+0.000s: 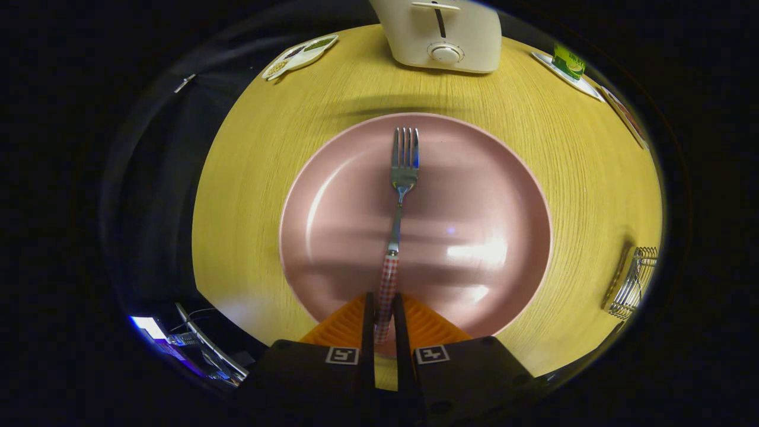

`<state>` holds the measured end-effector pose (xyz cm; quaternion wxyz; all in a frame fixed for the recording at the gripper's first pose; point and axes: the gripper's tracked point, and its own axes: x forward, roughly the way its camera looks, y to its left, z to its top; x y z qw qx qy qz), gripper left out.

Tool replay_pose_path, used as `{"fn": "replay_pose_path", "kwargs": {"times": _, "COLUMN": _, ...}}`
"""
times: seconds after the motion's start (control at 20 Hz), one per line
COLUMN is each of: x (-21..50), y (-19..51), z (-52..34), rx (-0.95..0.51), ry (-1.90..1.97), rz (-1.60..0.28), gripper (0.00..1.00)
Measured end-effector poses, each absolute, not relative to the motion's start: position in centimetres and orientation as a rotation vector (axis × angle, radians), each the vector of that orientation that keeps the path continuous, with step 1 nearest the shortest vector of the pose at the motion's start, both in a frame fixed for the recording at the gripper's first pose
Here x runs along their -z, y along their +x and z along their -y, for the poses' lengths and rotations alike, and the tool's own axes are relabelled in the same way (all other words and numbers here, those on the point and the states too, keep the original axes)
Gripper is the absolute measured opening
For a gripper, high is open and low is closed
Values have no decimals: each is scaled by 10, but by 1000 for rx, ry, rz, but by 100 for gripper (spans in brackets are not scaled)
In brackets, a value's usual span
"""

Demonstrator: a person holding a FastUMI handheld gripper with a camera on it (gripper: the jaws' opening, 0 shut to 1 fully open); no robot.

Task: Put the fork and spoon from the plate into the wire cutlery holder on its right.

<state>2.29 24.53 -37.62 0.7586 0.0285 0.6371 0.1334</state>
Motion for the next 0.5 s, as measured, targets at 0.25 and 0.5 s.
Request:
{"fn": "replay_pose_path", "kwargs": {"times": 0.25, "x": 373, "y": 21, "z": -241, "rx": -352, "ry": 69, "rz": -1370, "gripper": 12}}
{"fn": "replay_pose_path", "kwargs": {"times": 0.5, "x": 347, "y": 26, "z": -233, "rx": -396, "ry": 103, "rz": -1324, "gripper": 12}}
